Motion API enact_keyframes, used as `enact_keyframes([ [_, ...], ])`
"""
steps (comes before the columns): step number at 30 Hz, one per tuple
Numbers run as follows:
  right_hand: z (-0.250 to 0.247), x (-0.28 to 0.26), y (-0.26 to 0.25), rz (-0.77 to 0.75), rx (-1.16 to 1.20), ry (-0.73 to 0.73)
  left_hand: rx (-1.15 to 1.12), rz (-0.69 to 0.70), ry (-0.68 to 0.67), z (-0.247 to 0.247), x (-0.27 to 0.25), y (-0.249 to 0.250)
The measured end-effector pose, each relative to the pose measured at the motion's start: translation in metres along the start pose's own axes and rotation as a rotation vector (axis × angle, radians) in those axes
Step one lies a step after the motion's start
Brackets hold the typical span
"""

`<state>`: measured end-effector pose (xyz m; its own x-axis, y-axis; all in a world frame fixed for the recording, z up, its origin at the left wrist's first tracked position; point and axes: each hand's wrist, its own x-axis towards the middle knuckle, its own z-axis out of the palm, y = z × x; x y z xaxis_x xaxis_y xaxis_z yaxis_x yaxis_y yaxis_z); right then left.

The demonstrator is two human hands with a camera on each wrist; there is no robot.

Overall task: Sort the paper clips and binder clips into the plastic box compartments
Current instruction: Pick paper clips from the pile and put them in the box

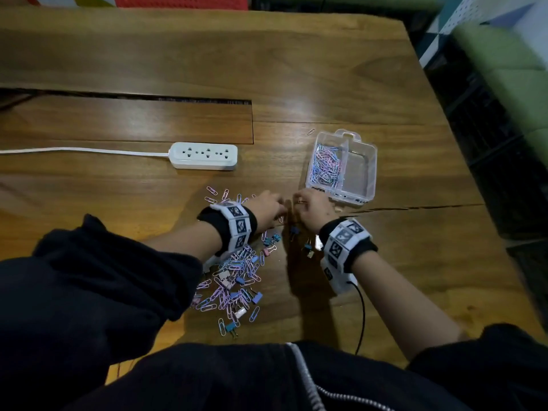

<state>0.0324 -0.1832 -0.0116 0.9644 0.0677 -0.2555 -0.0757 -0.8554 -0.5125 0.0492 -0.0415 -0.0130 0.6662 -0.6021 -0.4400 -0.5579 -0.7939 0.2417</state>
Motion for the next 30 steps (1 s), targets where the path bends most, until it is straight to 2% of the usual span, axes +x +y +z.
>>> enact_keyframes([
  [3,0.008,-0.003,0.003,0.008,-0.133,-0.038,0.179,0.109,0.016,0.006,-0.005,0.007],
  [6,0.010,-0.011,0.010,0.006,-0.177,-0.050,0.228,0.125,0.045,0.009,-0.009,0.012],
  [11,0.005,-0.022,0.012,0.002,-0.209,-0.015,0.097,0.079,0.063,0.010,-0.014,0.016],
  [15,-0.001,-0.019,0.008,0.093,-0.096,-0.033,-0.064,-0.015,0.033,0.014,-0.012,0.016],
  [23,-0.003,-0.024,0.002,0.201,0.059,-0.051,-0.214,-0.114,-0.007,0.010,-0.017,0.009],
  [26,-0.007,-0.032,0.008,0.203,0.089,-0.112,-0.499,-0.245,0.094,0.004,-0.020,-0.001],
  [28,-0.009,-0.038,0.014,0.222,0.138,-0.144,-0.871,-0.301,0.141,-0.003,-0.024,-0.010],
  [30,-0.010,-0.038,0.019,0.237,0.258,-0.113,-1.259,-0.318,0.133,-0.011,-0.030,-0.018],
])
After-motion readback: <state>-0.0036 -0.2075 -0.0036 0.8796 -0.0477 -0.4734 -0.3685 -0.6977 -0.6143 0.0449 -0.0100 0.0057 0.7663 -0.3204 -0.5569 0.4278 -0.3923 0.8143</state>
